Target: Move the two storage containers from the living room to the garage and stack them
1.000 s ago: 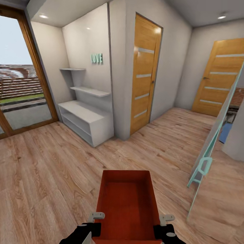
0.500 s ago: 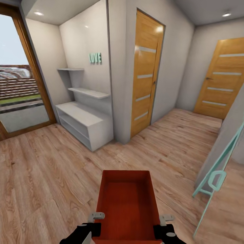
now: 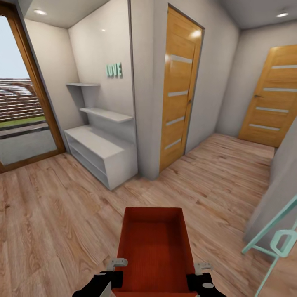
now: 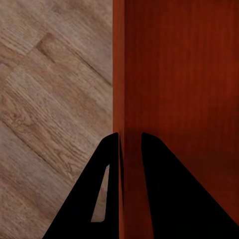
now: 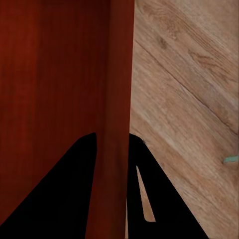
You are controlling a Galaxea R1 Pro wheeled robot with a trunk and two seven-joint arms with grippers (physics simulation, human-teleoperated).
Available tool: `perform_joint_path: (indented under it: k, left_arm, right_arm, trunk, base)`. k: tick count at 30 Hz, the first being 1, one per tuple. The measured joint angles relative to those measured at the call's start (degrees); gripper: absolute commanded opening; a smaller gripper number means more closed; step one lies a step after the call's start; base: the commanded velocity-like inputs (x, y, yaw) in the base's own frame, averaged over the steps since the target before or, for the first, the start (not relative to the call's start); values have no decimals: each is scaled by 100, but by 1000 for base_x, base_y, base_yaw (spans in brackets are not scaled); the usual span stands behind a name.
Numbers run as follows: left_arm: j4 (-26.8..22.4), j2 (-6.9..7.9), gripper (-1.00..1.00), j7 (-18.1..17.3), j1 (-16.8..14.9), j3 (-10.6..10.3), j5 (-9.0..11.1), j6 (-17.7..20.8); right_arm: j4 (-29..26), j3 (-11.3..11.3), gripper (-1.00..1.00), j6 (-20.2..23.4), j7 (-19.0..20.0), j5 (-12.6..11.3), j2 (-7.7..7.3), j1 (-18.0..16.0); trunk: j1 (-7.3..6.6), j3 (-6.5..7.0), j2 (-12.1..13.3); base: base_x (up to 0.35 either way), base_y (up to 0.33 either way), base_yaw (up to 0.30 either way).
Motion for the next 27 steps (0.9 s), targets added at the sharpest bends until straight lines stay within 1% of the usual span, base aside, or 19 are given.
perform_joint_path:
  k: [13, 17, 27]
  left_arm:
    - [-4, 0, -100, 0, 0, -1, -2, 0]
    - [-5, 0, -100, 0, -1, -5, -6, -2]
    - [-5, 0, -100, 0, -1, -7, -7, -6]
  right_arm:
    - [1, -4, -100, -6, 0, 2, 1, 0]
    - [19, -10, -100, -27, 3, 1, 5, 1]
    - [25, -8, -100, -37, 2, -3, 7, 1]
  trunk:
    - [0, 0, 0]
    - [0, 0, 0]
    - [0, 0, 0]
  base:
    - [320, 0, -12]
    - [320, 0, -209]
    - [320, 0, -281]
